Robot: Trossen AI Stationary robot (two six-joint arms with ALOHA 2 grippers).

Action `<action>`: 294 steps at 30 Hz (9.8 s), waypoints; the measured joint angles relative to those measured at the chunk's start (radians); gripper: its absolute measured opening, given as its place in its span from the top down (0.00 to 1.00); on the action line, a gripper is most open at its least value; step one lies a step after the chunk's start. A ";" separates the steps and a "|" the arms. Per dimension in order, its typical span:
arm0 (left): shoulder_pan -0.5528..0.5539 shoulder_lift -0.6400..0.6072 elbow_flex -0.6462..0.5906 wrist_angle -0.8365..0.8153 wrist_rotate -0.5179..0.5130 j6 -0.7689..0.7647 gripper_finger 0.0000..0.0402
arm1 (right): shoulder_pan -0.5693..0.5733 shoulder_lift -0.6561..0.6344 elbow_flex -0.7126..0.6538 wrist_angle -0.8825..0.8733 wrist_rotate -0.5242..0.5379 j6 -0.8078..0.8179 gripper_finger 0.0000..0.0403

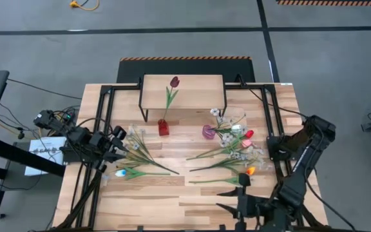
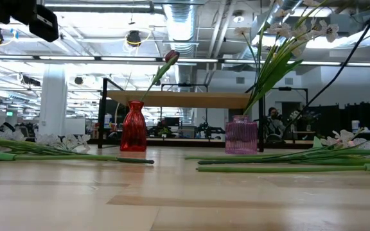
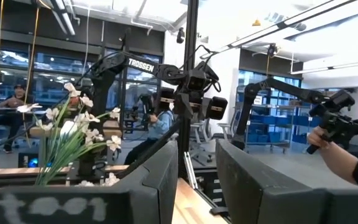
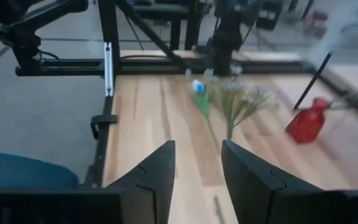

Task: Pick and place flowers into a vace then onto a shelf
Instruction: Put the yellow tulip into the red vase

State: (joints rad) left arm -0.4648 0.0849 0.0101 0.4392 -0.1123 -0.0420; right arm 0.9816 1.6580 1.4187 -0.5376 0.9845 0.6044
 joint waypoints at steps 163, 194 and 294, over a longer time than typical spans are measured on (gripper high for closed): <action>0.001 0.225 0.040 0.053 -0.053 -0.113 0.76 | -0.310 0.350 0.113 -0.182 -1.457 0.182 1.00; 0.002 0.739 0.611 -0.473 -0.069 0.035 0.76 | -0.492 0.349 0.508 -1.037 -1.088 -0.067 1.00; 0.175 1.521 1.254 -0.778 0.177 0.093 1.00 | -0.576 0.349 0.737 -0.992 -0.963 -0.290 0.93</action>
State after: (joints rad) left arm -0.2897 1.6058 1.2640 -0.3384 0.0647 0.0513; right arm 0.4056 2.0071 2.1559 -1.5295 0.0212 0.3147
